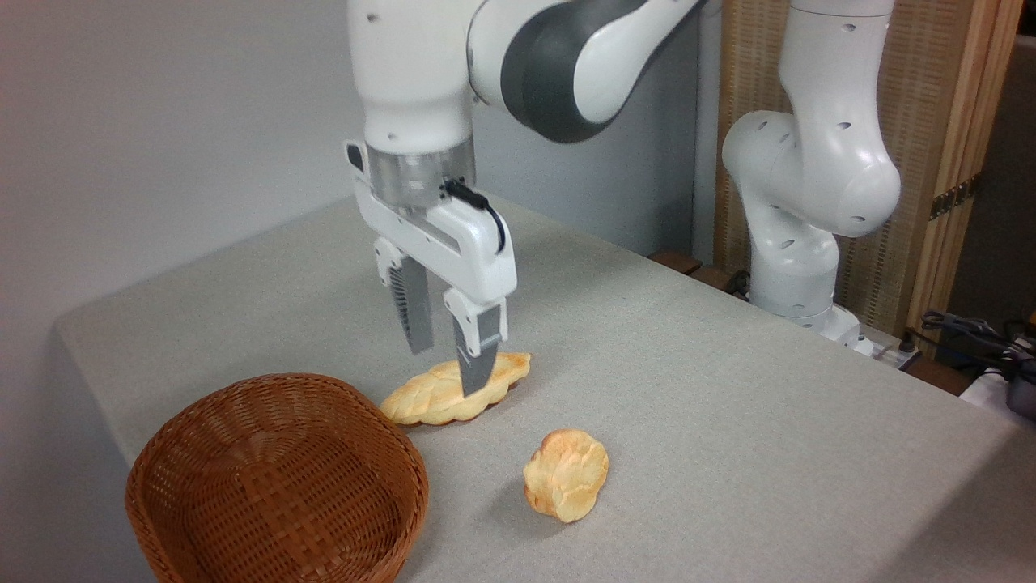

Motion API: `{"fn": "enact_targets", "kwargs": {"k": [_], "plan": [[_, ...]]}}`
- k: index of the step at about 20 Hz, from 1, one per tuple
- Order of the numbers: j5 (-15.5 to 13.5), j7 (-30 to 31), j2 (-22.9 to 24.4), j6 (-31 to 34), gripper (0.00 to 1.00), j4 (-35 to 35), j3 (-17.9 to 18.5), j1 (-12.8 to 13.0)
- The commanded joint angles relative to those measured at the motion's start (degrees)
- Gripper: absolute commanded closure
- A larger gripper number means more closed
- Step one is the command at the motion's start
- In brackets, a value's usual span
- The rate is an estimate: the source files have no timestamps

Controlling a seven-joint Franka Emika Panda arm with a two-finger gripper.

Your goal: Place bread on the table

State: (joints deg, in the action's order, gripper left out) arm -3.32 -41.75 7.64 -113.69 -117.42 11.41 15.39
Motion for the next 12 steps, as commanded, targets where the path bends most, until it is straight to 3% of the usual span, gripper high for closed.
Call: {"fn": "enact_targets", "kwargs": {"k": [1, 4, 12], "plan": [[-0.7, 3.0, -0.1, 0.5, 0.00, 5.3, -0.5, 0.3], [-0.1, 6.2, -1.5, 1.0, 0.00, 7.1, -1.3, 0.3], [-0.7, 6.3, -2.3, 3.5, 0.00, 7.1, -1.2, 0.3]]}}
